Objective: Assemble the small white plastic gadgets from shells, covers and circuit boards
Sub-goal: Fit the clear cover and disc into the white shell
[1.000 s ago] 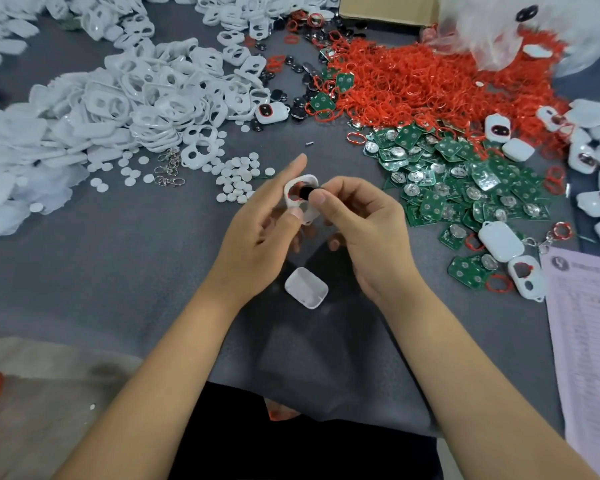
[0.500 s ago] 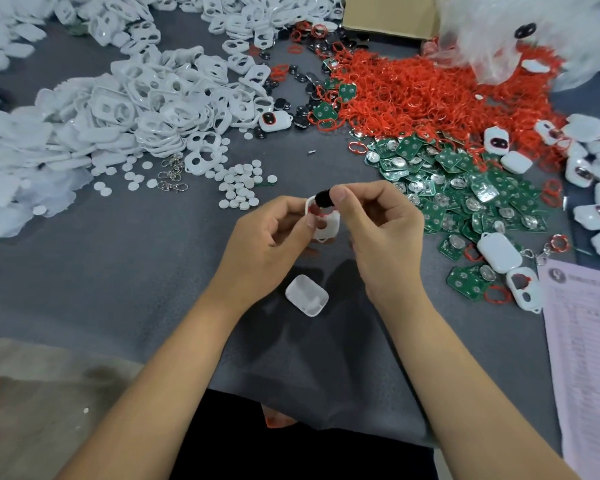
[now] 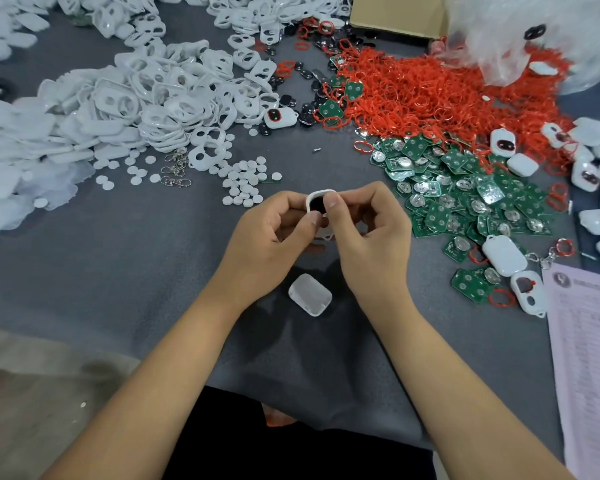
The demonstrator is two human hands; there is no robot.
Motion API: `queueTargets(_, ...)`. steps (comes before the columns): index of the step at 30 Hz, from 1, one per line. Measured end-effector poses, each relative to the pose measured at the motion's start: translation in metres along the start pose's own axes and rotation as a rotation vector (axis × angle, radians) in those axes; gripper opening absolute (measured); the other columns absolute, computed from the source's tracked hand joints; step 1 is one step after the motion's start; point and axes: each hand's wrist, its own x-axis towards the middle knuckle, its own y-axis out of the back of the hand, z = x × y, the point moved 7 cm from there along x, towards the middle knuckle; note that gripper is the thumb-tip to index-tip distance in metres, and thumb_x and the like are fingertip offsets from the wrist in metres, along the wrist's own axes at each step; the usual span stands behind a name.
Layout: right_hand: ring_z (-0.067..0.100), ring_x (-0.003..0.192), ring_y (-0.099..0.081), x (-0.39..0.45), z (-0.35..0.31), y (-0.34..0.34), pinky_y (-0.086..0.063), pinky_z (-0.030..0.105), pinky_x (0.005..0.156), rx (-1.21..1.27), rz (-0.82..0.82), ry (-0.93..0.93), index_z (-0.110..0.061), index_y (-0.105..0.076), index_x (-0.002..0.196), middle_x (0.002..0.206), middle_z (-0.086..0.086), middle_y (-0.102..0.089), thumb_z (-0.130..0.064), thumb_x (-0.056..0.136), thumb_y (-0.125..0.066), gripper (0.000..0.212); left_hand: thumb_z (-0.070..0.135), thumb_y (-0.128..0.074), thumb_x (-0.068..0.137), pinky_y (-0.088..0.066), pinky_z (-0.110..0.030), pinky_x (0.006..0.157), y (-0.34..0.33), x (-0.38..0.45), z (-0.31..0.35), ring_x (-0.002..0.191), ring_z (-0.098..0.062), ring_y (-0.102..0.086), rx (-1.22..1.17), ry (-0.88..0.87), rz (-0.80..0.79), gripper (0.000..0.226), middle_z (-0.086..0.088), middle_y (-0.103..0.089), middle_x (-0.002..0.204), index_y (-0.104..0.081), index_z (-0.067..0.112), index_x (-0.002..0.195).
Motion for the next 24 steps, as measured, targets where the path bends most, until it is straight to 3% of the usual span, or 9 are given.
queueTargets(2, 0.010, 0.068, -0.056, -0.001, 0.002, -0.003, -0.047, 0.026, 0.064, 0.024, -0.024, -0.015, -0.011, -0.062, 0.094, 0.082, -0.001, -0.062, -0.012, 0.096, -0.072, 0.010, 0.012, -0.061, 0.104, -0.058, -0.014, 0.073, 0.001, 0.000, 0.000, 0.090, -0.007, -0.076, 0.007, 0.001, 0.012, 0.015, 0.007, -0.079, 0.097, -0.069, 0.009, 0.117)
queueTargets(5, 0.021, 0.065, -0.062, 0.001, 0.007, -0.005, -0.052, 0.035, 0.051, 0.063, -0.086, -0.096, -0.017, -0.062, 0.108, 0.094, 0.000, -0.066, -0.018, 0.098, -0.071, 0.013, 0.013, -0.062, 0.104, -0.059, -0.017, 0.073, 0.002, -0.001, 0.000, 0.090, -0.010, -0.077, 0.004, 0.010, 0.026, 0.013, 0.004, -0.079, 0.096, -0.069, 0.010, 0.115)
queueTargets(9, 0.018, 0.045, -0.058, 0.003, 0.009, -0.008, -0.046, 0.028, 0.036, 0.056, -0.183, -0.108, -0.013, -0.075, 0.103, 0.079, -0.002, -0.073, -0.016, 0.103, -0.065, 0.011, 0.013, -0.062, 0.104, -0.060, -0.019, 0.072, 0.003, -0.003, 0.002, 0.089, -0.012, -0.077, 0.008, -0.010, 0.039, 0.014, 0.004, -0.079, 0.096, -0.070, 0.010, 0.116)
queueTargets(16, 0.016, 0.053, -0.061, 0.001, 0.007, -0.011, -0.047, 0.026, 0.038, 0.074, -0.219, -0.104, -0.011, -0.075, 0.105, 0.083, 0.001, -0.073, -0.015, 0.103, -0.064, 0.012, 0.012, -0.063, 0.103, -0.059, -0.018, 0.069, 0.006, -0.001, 0.001, 0.082, -0.011, -0.077, 0.044, -0.030, 0.103, 0.009, 0.004, -0.079, 0.089, -0.071, 0.010, 0.107)
queueTargets(20, 0.034, 0.062, -0.066, 0.001, 0.010, -0.016, -0.049, 0.029, 0.041, 0.136, -0.303, -0.150, -0.011, -0.077, 0.110, 0.087, 0.005, -0.076, -0.013, 0.103, -0.064, 0.015, 0.014, -0.066, 0.100, -0.058, -0.017, 0.066, 0.012, -0.002, 0.003, 0.075, -0.008, -0.076, 0.096, -0.063, 0.157, 0.008, 0.009, -0.078, 0.083, -0.070, 0.020, 0.097)
queueTargets(24, 0.018, 0.062, -0.067, 0.002, 0.016, -0.014, -0.049, 0.025, 0.042, 0.163, -0.293, -0.219, -0.008, -0.077, 0.106, 0.080, 0.003, -0.075, -0.009, 0.102, -0.063, 0.014, 0.018, -0.068, 0.100, -0.059, -0.021, 0.067, 0.009, -0.003, 0.002, 0.075, -0.007, -0.076, 0.161, -0.074, 0.153, 0.005, 0.010, -0.078, 0.083, -0.073, 0.018, 0.100)
